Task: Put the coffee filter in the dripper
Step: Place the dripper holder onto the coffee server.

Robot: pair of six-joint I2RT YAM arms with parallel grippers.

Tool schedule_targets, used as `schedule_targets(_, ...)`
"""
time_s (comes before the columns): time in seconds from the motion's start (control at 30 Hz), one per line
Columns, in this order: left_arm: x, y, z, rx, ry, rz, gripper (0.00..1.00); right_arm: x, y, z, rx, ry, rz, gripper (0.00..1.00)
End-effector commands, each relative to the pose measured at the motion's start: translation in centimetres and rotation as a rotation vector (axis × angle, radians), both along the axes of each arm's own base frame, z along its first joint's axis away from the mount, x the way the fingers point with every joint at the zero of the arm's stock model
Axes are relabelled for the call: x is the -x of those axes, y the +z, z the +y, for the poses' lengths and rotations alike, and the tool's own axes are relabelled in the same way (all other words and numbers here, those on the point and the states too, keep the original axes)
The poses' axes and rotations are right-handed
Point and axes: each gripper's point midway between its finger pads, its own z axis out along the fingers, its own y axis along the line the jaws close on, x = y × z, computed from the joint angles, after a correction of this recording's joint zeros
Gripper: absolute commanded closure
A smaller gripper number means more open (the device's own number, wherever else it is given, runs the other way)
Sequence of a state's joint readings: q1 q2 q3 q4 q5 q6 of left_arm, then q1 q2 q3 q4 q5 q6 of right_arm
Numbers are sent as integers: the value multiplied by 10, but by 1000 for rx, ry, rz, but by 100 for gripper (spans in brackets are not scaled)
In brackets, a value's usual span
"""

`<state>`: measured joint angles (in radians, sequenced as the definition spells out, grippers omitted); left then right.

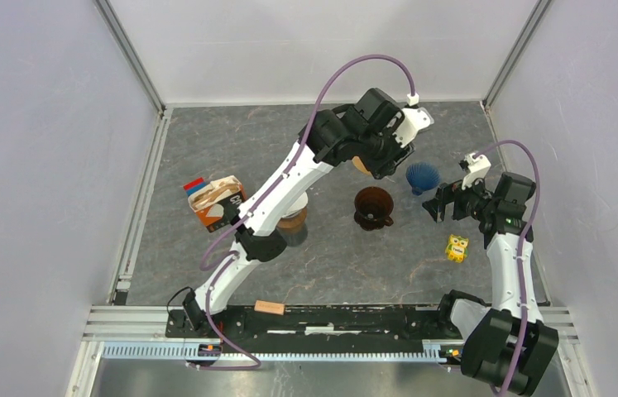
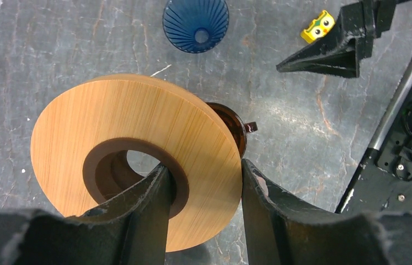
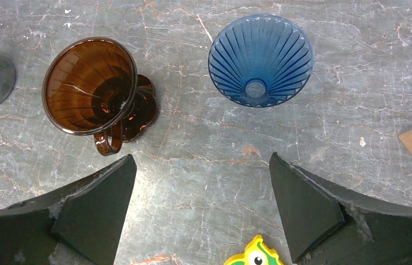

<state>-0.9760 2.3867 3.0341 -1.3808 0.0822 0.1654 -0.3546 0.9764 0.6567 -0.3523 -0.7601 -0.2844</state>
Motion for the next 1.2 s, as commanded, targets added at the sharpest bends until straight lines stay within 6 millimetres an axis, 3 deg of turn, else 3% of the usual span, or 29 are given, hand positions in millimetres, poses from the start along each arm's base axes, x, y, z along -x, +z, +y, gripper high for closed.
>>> schedule_targets(0.0,-24,44,5,109,122,-120,98,-5,4,0,-10,6,-30,2)
schedule_targets(0.27,-40,27,13,65,169,-101,98,-6,18,1,13,22,-82,2)
schedule_targets(0.43,-51,-3,11,14,182,-56,98,-8,36,1,38,33,-146,2)
schedule_targets(0.6,-55,-28,9,-15,181,2,98,-6,37,3,44,45,-157,2)
schedule_targets(0.83,-24,-48,17,-59,85,169,98,-5,33,4,40,48,-147,2)
schedule_targets(1.03,-9,-28,25,-24,65,199,98,-3,26,4,33,47,-133,2)
schedule_targets(1.17,3,-25,32,-5,49,272,98,-4,28,4,27,42,-133,2)
